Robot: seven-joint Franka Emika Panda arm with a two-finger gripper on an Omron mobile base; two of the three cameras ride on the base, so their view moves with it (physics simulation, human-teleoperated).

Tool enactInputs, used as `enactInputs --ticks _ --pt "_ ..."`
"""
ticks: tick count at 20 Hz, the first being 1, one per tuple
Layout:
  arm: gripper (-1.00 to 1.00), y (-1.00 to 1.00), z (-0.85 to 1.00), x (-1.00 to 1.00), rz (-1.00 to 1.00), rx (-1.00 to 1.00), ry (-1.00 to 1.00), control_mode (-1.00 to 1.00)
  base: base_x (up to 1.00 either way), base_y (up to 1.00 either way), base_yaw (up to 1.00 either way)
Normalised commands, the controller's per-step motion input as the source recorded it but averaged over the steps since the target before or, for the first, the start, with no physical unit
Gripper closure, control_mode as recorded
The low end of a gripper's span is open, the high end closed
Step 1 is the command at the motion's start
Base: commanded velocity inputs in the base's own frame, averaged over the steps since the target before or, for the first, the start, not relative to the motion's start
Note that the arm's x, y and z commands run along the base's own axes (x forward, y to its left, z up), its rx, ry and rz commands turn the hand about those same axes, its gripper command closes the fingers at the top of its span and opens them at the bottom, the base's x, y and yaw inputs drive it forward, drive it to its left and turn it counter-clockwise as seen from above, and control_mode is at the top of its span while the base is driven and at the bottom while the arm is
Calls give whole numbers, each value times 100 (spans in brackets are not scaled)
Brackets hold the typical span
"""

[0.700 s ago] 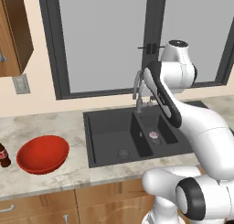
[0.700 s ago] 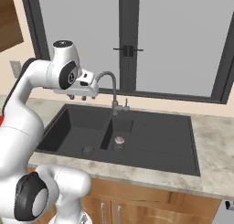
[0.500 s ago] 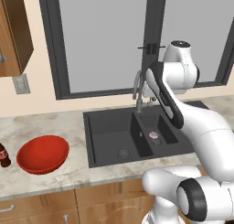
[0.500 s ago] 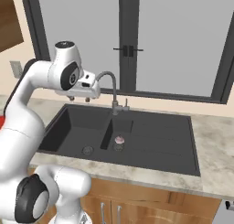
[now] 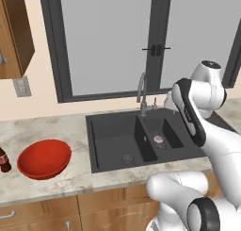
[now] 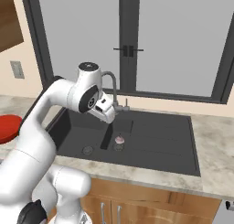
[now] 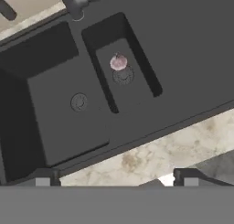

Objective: Pick the garlic from the sink and place it in the bowl. Then pick the bowl and place it in the microwave. Then close the microwave door and press the start button.

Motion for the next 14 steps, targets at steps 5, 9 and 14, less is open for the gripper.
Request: enactInputs --ticks 5,9,14 --pt "-100 -12 -59 23 -53 26 3 -100 0 0 0" --pt "-100 -10 -53 47 -31 23 1 -100 0 0 0" --pt "-100 -22 -59 57 -14 9 0 -100 0 0 0"
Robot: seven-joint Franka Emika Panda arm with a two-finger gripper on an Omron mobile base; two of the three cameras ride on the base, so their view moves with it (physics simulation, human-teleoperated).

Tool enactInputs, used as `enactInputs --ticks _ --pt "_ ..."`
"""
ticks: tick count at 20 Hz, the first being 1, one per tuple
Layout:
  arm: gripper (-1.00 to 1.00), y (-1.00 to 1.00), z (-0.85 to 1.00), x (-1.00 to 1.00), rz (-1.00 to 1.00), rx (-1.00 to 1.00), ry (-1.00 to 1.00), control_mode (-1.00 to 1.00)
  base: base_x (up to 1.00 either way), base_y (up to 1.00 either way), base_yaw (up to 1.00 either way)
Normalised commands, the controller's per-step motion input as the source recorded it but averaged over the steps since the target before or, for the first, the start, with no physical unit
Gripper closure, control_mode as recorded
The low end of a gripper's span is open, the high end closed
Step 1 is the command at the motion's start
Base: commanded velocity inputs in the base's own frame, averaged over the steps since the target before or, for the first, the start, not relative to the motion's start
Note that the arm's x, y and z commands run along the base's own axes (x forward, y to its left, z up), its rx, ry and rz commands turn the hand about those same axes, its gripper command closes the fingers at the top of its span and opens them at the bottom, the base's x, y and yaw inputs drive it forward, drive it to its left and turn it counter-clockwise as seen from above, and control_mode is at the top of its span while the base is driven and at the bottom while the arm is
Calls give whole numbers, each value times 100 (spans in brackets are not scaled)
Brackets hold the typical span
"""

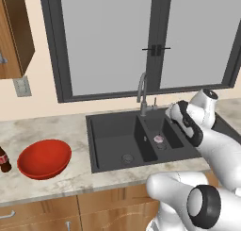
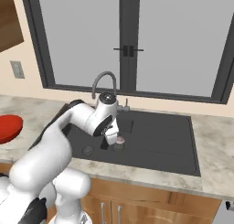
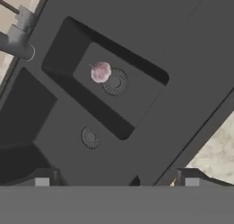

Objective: Pick the garlic from the sink and place it in the bowl. Then pick the bowl and place it in the microwave. Then close the microwave door and press the start button.

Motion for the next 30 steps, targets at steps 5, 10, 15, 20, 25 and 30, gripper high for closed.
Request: enactInputs --ticks 5,10,15,20,25,30 --pt "-100 0 -25 66 -1 0 6 -100 0 0 0" --pt "-100 -5 -34 42 0 0 10 -100 0 0 0" --pt "-100 -18 -53 33 0 1 1 -100 0 0 0" --pt "-100 -10 -45 28 -5 4 0 -100 0 0 0" --pt "-100 -1 -35 44 -3 0 1 -100 0 0 0" --pt "-100 -5 -33 47 -2 2 1 -100 0 0 0"
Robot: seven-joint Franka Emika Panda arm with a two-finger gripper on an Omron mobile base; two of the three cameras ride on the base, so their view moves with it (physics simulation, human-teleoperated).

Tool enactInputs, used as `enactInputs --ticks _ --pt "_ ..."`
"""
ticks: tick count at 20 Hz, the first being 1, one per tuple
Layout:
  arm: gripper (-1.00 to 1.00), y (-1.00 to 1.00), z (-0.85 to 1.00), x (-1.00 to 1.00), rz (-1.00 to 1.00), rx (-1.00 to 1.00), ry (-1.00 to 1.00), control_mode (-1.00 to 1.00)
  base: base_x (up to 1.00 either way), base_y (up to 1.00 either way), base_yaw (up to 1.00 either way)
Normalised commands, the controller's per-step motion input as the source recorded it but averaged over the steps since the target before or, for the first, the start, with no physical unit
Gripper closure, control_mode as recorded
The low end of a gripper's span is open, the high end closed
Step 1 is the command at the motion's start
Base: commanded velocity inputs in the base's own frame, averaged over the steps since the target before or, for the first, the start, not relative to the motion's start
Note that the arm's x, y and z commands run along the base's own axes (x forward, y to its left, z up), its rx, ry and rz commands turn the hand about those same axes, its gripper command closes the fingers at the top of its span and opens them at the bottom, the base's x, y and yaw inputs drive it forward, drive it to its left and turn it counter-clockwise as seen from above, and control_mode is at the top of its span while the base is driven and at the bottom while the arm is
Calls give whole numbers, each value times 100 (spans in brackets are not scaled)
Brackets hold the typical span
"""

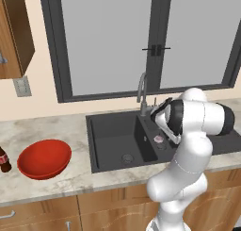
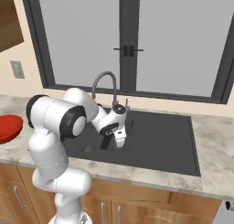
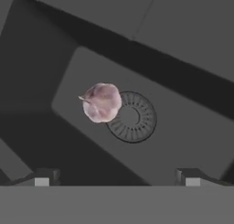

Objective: Pick the garlic from the sink and place it in the bowl. Then pick the bowl and place it in the microwave. Then close the microwave door and press the start button.

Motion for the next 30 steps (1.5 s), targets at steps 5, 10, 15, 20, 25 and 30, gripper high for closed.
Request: enactInputs --ticks 5,10,15,20,25,30 --pt "-100 -5 -40 36 -1 2 0 -100 0 0 0" --pt "-100 -16 -37 42 0 2 0 -100 0 0 0" --pt "-100 -12 -37 39 0 1 1 -100 0 0 0" --pt "-100 -3 -29 51 0 0 2 -100 0 0 0" --pt "-100 -1 -29 27 0 0 3 -100 0 0 0" --pt "-100 0 -10 21 0 10 12 -100 0 0 0"
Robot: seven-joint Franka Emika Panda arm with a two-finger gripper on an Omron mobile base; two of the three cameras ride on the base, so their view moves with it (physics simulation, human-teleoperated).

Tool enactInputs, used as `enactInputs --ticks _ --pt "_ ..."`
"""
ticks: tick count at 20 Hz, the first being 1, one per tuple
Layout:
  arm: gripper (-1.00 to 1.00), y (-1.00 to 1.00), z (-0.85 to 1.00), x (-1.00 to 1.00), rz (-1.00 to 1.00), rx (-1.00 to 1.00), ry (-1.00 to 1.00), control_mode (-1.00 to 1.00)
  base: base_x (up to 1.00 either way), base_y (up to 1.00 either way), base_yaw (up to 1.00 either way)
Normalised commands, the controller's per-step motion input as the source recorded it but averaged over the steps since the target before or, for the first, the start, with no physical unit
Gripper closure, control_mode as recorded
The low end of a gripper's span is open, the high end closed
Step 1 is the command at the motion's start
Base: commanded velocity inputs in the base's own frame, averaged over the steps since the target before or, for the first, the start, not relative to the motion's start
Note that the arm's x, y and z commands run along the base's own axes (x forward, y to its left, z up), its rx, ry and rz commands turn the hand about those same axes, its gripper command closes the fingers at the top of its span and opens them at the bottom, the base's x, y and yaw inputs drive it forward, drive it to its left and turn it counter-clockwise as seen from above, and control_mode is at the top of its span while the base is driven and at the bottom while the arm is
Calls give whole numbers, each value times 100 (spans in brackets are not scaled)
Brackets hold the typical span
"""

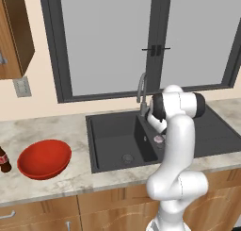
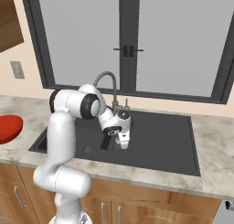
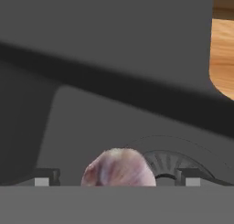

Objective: Pick the garlic from the sink and place it in the bowl. Then pick the bowl and place it in the microwave. Then close the microwave door and press the start button.

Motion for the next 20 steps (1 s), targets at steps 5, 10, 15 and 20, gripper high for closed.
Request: enactInputs --ticks 5,10,15,20 --pt "-100 1 -3 17 0 12 20 -100 0 0 0" --pt "-100 0 -17 39 0 7 22 -100 0 0 0" --pt "-100 0 -27 28 0 5 15 -100 0 0 0" --pt "100 3 -23 -3 0 4 7 -100 0 0 0"
